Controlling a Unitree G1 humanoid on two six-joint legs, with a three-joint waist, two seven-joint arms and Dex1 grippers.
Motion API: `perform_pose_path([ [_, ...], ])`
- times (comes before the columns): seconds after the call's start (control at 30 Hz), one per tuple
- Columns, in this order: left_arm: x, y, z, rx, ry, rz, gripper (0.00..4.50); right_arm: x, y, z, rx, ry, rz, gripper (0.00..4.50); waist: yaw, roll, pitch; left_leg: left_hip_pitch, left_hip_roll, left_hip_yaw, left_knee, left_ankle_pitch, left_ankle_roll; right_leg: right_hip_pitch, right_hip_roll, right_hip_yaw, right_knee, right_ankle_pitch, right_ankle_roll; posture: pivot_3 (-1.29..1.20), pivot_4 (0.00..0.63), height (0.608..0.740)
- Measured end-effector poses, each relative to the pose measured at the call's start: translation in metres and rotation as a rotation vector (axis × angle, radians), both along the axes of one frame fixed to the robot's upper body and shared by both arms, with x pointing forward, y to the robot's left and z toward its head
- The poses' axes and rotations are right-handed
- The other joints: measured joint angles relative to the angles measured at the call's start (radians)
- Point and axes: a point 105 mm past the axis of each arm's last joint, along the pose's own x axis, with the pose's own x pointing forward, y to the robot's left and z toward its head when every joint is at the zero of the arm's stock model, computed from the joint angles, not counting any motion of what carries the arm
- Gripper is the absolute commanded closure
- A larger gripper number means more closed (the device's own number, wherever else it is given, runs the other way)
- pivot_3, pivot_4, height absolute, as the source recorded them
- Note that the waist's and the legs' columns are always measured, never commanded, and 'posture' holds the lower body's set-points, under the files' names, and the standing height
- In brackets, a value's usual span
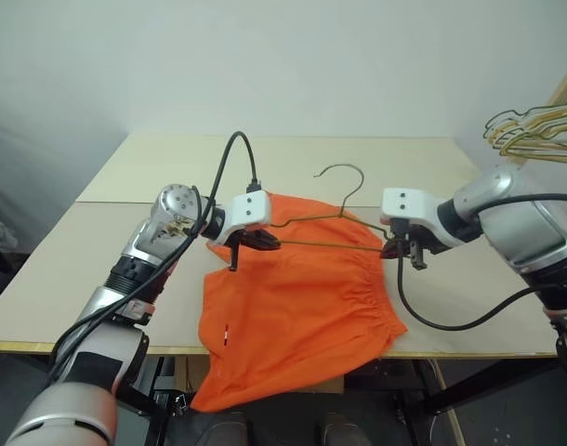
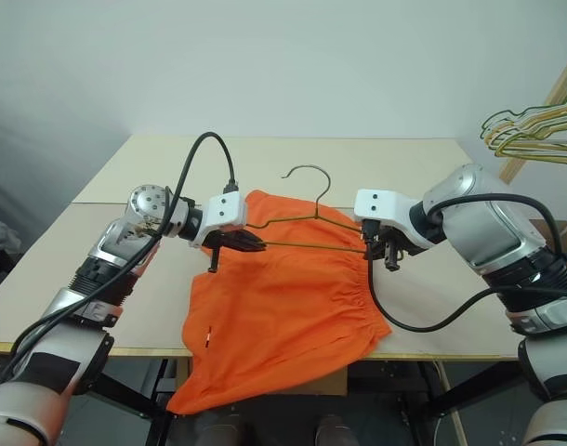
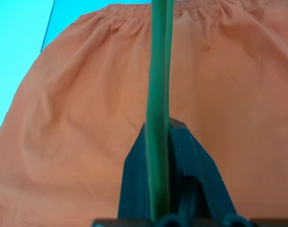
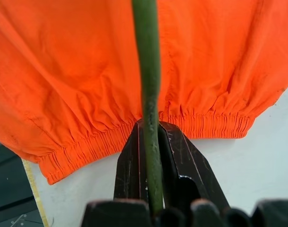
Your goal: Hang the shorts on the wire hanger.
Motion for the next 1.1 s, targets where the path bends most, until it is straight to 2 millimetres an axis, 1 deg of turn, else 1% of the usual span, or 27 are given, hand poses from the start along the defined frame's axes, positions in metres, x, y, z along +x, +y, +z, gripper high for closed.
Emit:
perform_pose_path([
  [0.03,-0.001,0.000,0.000,-0.001,0.006,-0.010,4.50,-0.001,0.000,-0.001,0.000,0.005,0.002,4.47,0.000,0.000,0.000,0.000,0.000,0.000,0.000,0.000,0.000,0.000,0.000,0.000,0.000,0.000,0.000,0.06,0.000,0.740],
  [0.07,-0.003,0.000,0.000,-0.012,0.020,-0.023,3.96,-0.003,0.000,-0.002,0.001,0.009,0.007,4.50,0.000,0.000,0.000,0.000,0.000,0.000,0.000,0.000,0.000,0.000,0.000,0.000,0.000,0.000,0.000,0.06,0.000,0.740],
  [0.1,-0.006,0.000,0.002,-0.032,0.032,-0.041,3.81,-0.005,-0.001,-0.003,0.009,0.015,0.006,4.50,0.000,0.000,0.000,0.000,0.000,0.000,0.000,0.000,0.000,0.000,0.000,0.000,0.000,0.000,0.000,0.07,0.000,0.740],
  [0.2,-0.016,-0.001,0.009,-0.092,0.052,-0.141,2.90,-0.018,-0.008,-0.006,0.039,0.046,0.013,4.50,0.005,0.000,0.000,-0.004,0.000,0.000,0.000,0.000,0.000,-0.004,0.000,0.000,0.000,0.000,0.000,0.07,0.000,0.740],
  [0.3,-0.013,0.006,0.015,-0.131,0.050,-0.142,1.93,-0.034,-0.017,-0.006,0.108,0.079,-0.023,4.50,0.012,0.000,0.000,-0.005,0.000,0.000,0.001,0.000,0.000,-0.004,0.000,0.000,0.000,0.000,0.000,0.07,0.000,0.740],
  [0.33,-0.010,0.008,0.018,-0.141,0.042,-0.132,1.57,-0.040,-0.022,-0.008,0.140,0.096,-0.065,4.50,0.014,0.000,0.000,-0.005,0.000,-0.001,0.001,0.000,0.000,-0.004,0.000,-0.001,0.001,0.000,0.000,0.07,0.000,0.740],
  [0.37,-0.006,0.012,0.022,-0.153,0.032,-0.110,1.33,-0.047,-0.030,-0.011,0.176,0.126,-0.133,4.50,0.016,0.000,0.000,-0.005,0.000,-0.001,0.002,0.000,0.000,-0.004,0.000,-0.001,0.001,0.000,0.000,0.08,0.000,0.740],
  [0.4,-0.003,0.018,0.024,-0.162,0.025,-0.085,0.97,-0.053,-0.036,-0.016,0.203,0.160,-0.196,4.50,0.017,0.000,0.000,-0.005,0.000,-0.001,0.002,0.000,0.000,-0.004,0.000,0.000,0.002,0.000,0.000,0.08,0.000,0.740],
  [0.47,0.001,0.024,0.030,-0.197,0.013,-0.047,0.36,-0.070,-0.054,-0.031,0.268,0.268,-0.414,4.50,0.017,-0.001,0.000,-0.005,0.000,-0.001,0.003,0.000,0.000,-0.004,0.000,0.000,0.004,0.000,0.000,0.08,0.000,0.740],
  [0.5,0.002,0.023,0.033,-0.218,0.005,-0.039,0.05,-0.077,-0.062,-0.038,0.299,0.311,-0.506,4.50,0.019,-0.001,0.000,-0.005,0.000,-0.001,0.004,0.000,0.000,-0.004,0.000,0.000,0.004,0.000,0.000,0.08,0.000,0.740],
  [0.57,-0.001,0.020,0.037,-0.288,-0.017,-0.025,0.05,-0.092,-0.074,-0.051,0.391,0.379,-0.685,4.50,0.023,-0.001,-0.001,-0.003,0.000,-0.002,0.004,0.000,0.000,-0.002,0.000,0.000,0.005,0.000,0.000,0.07,0.000,0.740],
  [0.6,-0.005,0.016,0.035,-0.315,-0.024,-0.029,0.05,-0.100,-0.078,-0.059,0.469,0.410,-0.783,4.50,0.024,-0.002,-0.001,-0.003,-0.001,-0.002,0.004,0.000,0.000,-0.002,0.000,0.000,0.006,0.000,0.000,0.07,0.000,0.740],
  [0.67,-0.015,0.009,0.029,-0.352,0.000,-0.056,0.05,-0.112,-0.084,-0.071,0.581,0.452,-0.914,4.50,0.023,-0.002,-0.001,-0.001,-0.001,-0.002,0.004,0.000,0.000,-0.001,0.000,0.000,0.006,-0.001,0.001,0.06,0.000,0.740],
  [0.73,-0.024,0.006,0.025,-0.370,0.030,-0.077,0.05,-0.122,-0.092,-0.078,0.683,0.461,-1.009,4.50,0.020,-0.002,-0.001,0.000,0.000,-0.002,0.004,0.000,0.000,0.000,0.001,0.000,0.006,-0.002,0.003,0.06,0.000,0.740],
  [0.8,-0.031,0.002,0.027,-0.377,0.042,-0.099,0.05,-0.130,-0.096,-0.084,0.743,0.435,-1.073,4.50,0.014,-0.002,-0.001,0.003,0.000,-0.003,0.004,0.000,0.000,0.003,0.001,0.000,0.006,-0.005,0.007,0.06,0.000,0.740],
  [0.83,-0.035,0.000,0.030,-0.383,0.043,-0.118,0.05,-0.136,-0.097,-0.089,0.767,0.455,-1.095,4.50,0.011,-0.001,-0.001,0.004,0.000,-0.003,0.004,0.000,0.000,0.005,0.001,0.000,0.005,-0.005,0.008,0.06,0.000,0.740],
  [0.93,-0.040,-0.002,0.033,-0.390,0.054,-0.132,0.05,-0.145,-0.097,-0.097,0.812,0.522,-1.123,4.50,0.005,-0.001,-0.002,0.007,0.000,-0.002,0.003,0.000,0.000,0.007,0.001,0.000,0.004,-0.005,0.008,0.06,0.000,0.740],
  [1.1,-0.043,-0.001,0.029,-0.369,0.098,-0.136,0.05,-0.149,-0.096,-0.107,0.841,0.615,-1.156,4.50,-0.008,-0.001,-0.002,0.007,0.000,-0.003,0.002,0.000,0.000,0.007,0.001,0.000,0.004,-0.006,0.007,0.06,0.000,0.740],
])
